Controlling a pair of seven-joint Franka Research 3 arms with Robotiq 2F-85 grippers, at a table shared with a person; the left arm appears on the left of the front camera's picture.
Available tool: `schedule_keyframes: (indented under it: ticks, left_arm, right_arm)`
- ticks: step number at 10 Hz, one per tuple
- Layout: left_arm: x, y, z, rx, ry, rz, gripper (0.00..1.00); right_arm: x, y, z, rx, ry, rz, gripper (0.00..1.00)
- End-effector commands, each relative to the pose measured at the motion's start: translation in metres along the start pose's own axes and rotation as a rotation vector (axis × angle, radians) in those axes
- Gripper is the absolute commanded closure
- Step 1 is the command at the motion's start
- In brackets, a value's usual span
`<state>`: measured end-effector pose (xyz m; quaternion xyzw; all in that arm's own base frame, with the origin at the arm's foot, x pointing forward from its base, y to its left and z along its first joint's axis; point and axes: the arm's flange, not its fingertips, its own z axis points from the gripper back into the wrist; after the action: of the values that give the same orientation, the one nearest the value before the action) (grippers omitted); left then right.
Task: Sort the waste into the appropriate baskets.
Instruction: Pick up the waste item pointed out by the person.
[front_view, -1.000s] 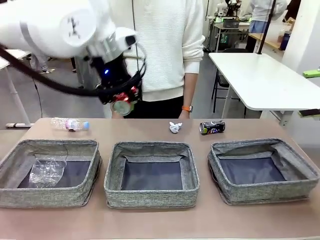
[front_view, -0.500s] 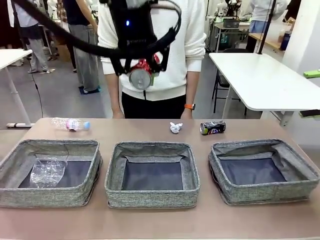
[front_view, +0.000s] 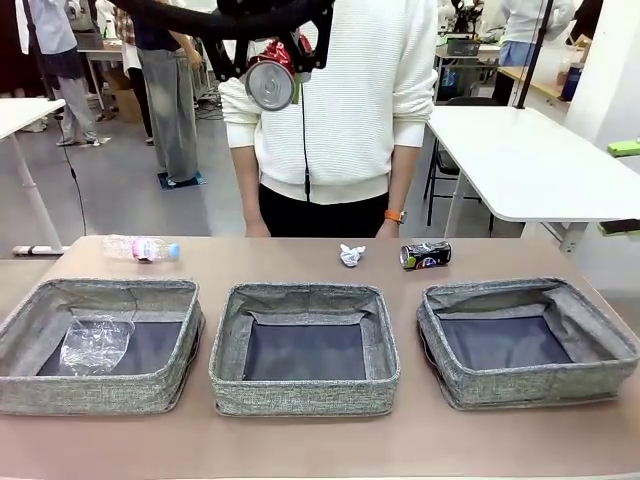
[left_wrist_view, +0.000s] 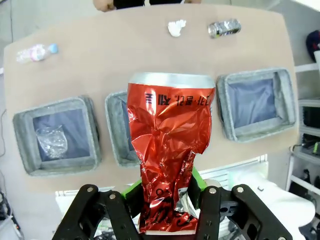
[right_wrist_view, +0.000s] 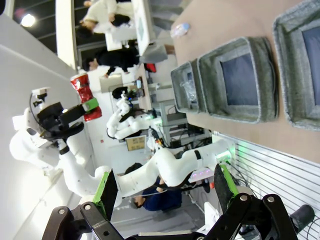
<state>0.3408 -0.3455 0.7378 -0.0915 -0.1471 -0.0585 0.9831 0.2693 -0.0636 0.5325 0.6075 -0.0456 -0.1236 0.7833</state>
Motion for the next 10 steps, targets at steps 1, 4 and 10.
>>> schedule_keyframes:
  ticks: [1,4,10]
  left_arm:
    - [0.0003,0.0081,0.0054,-0.061,-0.028,0.056,0.74]
    - [0.0041,0.0031,0.0038,-0.021,-0.014,0.02,0.74]
    - [0.0041,0.0031,0.0038,-0.021,-0.014,0.02,0.74]
  right_arm:
    - [0.0012,0.0018,0.0006,0.017,-0.002,0.025,0.0]
    - [0.0012,0.0018,0.0006,0.017,-0.002,0.025,0.0]
    - [0.0012,0.0018,0.0006,0.017,-0.002,0.025,0.0]
